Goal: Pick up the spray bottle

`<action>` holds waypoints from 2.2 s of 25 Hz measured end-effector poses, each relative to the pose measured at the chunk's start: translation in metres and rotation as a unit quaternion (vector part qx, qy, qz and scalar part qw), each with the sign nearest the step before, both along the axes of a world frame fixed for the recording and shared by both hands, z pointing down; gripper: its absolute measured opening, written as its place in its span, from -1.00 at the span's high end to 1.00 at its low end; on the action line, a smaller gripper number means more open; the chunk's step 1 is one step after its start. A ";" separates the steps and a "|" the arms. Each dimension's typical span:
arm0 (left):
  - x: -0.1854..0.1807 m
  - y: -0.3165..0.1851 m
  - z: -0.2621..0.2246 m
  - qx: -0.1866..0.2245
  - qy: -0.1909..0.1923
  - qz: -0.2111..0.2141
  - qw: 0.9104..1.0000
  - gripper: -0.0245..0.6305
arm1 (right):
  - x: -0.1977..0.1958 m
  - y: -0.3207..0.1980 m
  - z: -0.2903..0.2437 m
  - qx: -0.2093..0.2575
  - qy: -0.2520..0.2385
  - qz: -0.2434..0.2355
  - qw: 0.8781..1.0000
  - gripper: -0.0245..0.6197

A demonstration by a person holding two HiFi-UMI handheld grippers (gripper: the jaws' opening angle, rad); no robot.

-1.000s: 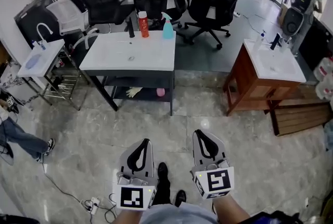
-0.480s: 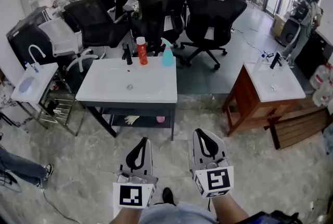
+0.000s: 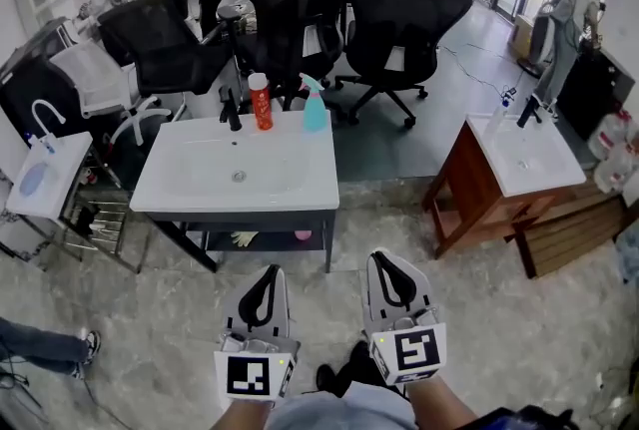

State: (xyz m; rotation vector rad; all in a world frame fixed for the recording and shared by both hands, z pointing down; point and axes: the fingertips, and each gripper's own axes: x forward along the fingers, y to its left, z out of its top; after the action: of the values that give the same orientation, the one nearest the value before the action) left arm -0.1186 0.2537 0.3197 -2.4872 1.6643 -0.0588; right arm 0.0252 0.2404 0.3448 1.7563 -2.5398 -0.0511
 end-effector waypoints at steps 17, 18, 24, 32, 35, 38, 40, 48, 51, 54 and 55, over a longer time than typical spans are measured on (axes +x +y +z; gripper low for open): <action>0.027 -0.140 0.033 -0.046 -0.015 0.000 0.999 0.88 | 0.027 -0.142 0.032 -0.035 -0.017 0.000 0.999 0.84; 0.030 -0.152 0.034 -0.048 -0.018 -0.001 0.999 0.88 | 0.030 -0.156 0.033 -0.038 -0.018 -0.003 0.999 0.84; 0.044 -0.217 0.028 -0.053 -0.036 -0.017 0.998 0.88 | 0.038 -0.233 0.022 -0.033 -0.031 -0.025 0.999 0.84; 0.060 -0.279 -0.003 -0.020 -0.043 -0.038 0.998 0.88 | 0.045 -0.306 -0.008 -0.007 -0.038 -0.055 0.998 0.84; 0.062 -0.293 -0.010 -0.010 -0.041 -0.045 0.998 0.88 | 0.046 -0.325 -0.018 0.010 -0.037 -0.062 0.997 0.84; 0.061 -0.305 -0.015 -0.002 -0.039 -0.051 0.998 0.88 | 0.044 -0.339 -0.024 0.017 -0.034 -0.069 0.997 0.84; 0.058 -0.314 -0.019 0.005 -0.036 -0.054 0.998 0.88 | 0.041 -0.348 -0.025 0.018 -0.032 -0.071 0.997 0.84; 0.037 -0.359 -0.004 -0.013 -0.014 -0.057 0.998 0.87 | 0.017 -0.388 -0.007 -0.002 -0.019 -0.079 0.997 0.84; 0.028 -0.384 0.003 -0.020 -0.007 -0.051 0.998 0.88 | 0.008 -0.409 0.002 -0.014 -0.013 -0.076 0.997 0.84; 0.019 -0.412 0.012 -0.027 -0.011 -0.044 0.999 0.88 | 0.000 -0.433 0.014 -0.027 -0.008 -0.071 0.997 0.83; 0.018 -0.422 0.015 -0.031 -0.010 -0.041 0.999 0.88 | -0.002 -0.442 0.017 -0.032 -0.008 -0.070 0.997 0.83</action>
State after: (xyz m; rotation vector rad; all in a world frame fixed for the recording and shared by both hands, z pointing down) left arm -0.1004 -0.1682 0.3347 -2.4528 1.7840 -0.1460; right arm 0.0236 -0.2019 0.3617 1.5616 -2.6400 0.0368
